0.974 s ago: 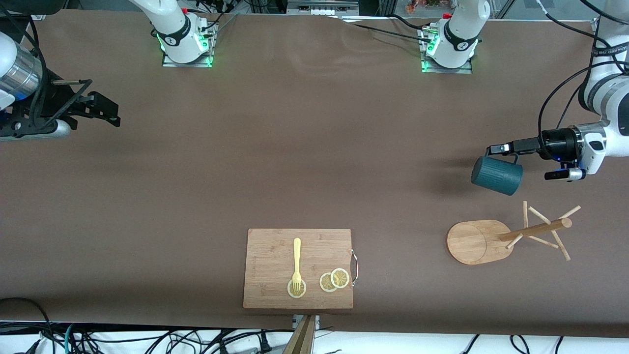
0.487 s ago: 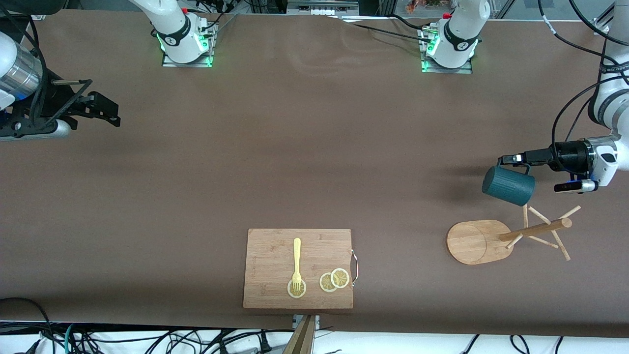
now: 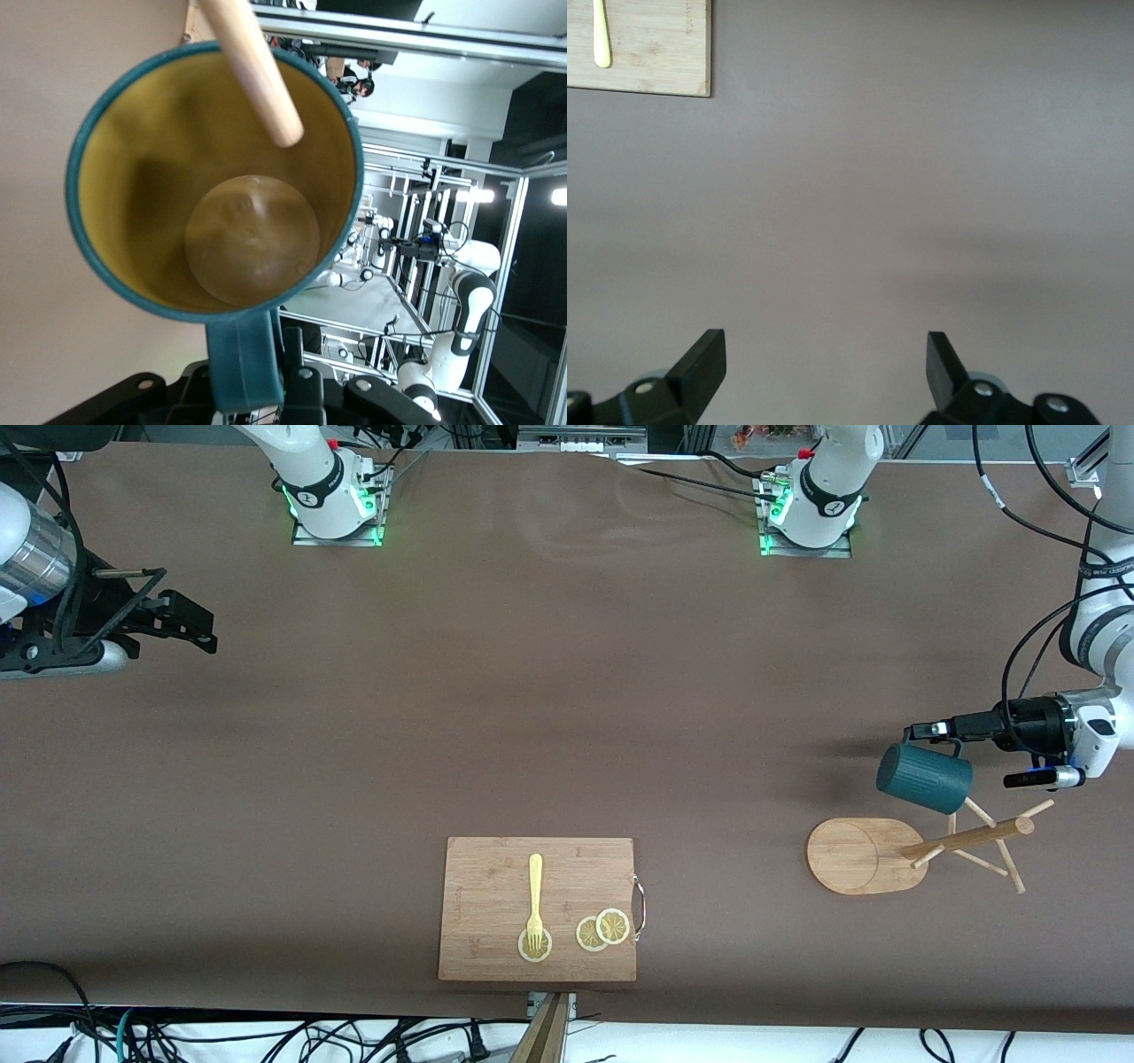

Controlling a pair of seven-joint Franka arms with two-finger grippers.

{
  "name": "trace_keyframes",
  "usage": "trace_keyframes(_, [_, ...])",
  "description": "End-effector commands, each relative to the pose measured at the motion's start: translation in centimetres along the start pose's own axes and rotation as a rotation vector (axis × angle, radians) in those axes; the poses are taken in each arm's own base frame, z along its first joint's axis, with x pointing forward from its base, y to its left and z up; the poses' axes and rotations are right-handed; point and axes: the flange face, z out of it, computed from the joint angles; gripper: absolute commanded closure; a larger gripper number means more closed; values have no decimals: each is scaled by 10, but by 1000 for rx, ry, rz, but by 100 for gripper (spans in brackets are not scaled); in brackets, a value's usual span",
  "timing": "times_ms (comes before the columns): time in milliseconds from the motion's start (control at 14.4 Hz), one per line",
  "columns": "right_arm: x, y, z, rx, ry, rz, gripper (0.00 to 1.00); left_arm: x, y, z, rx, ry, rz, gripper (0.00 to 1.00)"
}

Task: Pass cup and hang on rack
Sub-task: 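Lower the mug handle onto a rack peg with the left gripper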

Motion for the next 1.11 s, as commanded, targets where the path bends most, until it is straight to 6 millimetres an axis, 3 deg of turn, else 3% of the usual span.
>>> trace_keyframes(0, [1,-1,-5,-1,9,-14,0,10,12,16,-40,-24,46,100])
trace_keyframes(1043, [1,-1,-5,1,9,-14,0,23,-10,-33,-89,73,45,100])
